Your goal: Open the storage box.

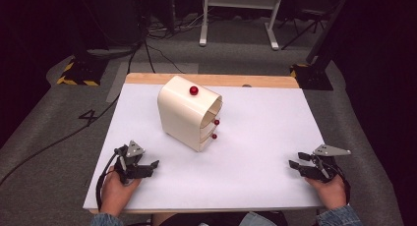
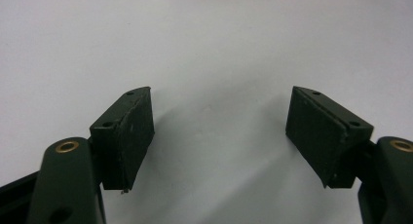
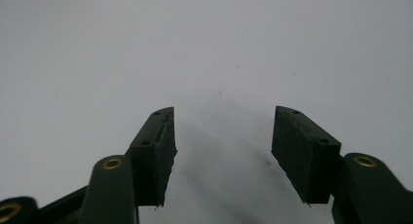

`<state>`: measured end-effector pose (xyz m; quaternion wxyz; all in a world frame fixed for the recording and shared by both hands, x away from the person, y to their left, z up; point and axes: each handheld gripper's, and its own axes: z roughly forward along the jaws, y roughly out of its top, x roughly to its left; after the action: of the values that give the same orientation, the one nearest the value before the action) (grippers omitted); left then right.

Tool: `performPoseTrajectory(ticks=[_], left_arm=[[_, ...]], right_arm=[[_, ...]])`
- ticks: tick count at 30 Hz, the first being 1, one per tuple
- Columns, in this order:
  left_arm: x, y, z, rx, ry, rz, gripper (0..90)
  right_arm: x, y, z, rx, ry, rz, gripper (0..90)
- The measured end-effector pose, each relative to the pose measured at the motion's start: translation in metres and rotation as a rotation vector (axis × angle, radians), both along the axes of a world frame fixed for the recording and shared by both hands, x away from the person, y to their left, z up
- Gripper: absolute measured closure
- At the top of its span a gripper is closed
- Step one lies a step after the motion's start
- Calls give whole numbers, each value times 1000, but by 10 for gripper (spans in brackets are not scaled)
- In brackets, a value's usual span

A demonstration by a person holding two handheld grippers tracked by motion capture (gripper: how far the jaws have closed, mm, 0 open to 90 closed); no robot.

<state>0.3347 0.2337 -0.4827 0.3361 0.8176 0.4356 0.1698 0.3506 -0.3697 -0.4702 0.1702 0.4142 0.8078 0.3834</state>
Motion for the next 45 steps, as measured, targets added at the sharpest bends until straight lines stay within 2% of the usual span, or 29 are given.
performPoseTrajectory(ticks=[3, 4, 9, 19, 20, 22, 26, 27, 30, 34, 41, 45], left_arm=[[0, 0, 0, 0, 1, -1, 260], [0, 0, 0, 0, 1, 0, 260], [0, 0, 0, -2, 2, 0, 260], [1, 0, 1, -2, 12, -6, 251], [1, 0, 0, -2, 10, -5, 250], [1, 0, 0, -2, 9, -4, 250], [2, 0, 0, -4, 8, -4, 250], [2, 0, 0, -4, 8, -4, 250], [1, 0, 0, -1, 2, -4, 251], [1, 0, 0, -4, 2, -4, 251], [1, 0, 0, -2, 1, -5, 251], [1, 0, 0, -3, 1, -4, 251]], right_arm=[[-3, 4, 5, -4, -14, 13, 431], [-7, 9, 10, -8, -34, 31, 444], [-11, 24, 20, 0, -61, 69, 444], [-12, 47, 37, 33, -86, 112, 433], [-11, 53, 42, 54, -98, 125, 438], [-10, 56, 44, 63, -101, 134, 440], [-3, 79, 54, 63, -138, 194, 458], [-3, 79, 54, 63, -138, 194, 458], [0, 93, 57, 55, -174, 217, 468], [6, 115, 62, 73, -233, 270, 508], [17, 139, 64, 140, -243, 314, 518], [27, 153, 59, 177, -244, 328, 518]])
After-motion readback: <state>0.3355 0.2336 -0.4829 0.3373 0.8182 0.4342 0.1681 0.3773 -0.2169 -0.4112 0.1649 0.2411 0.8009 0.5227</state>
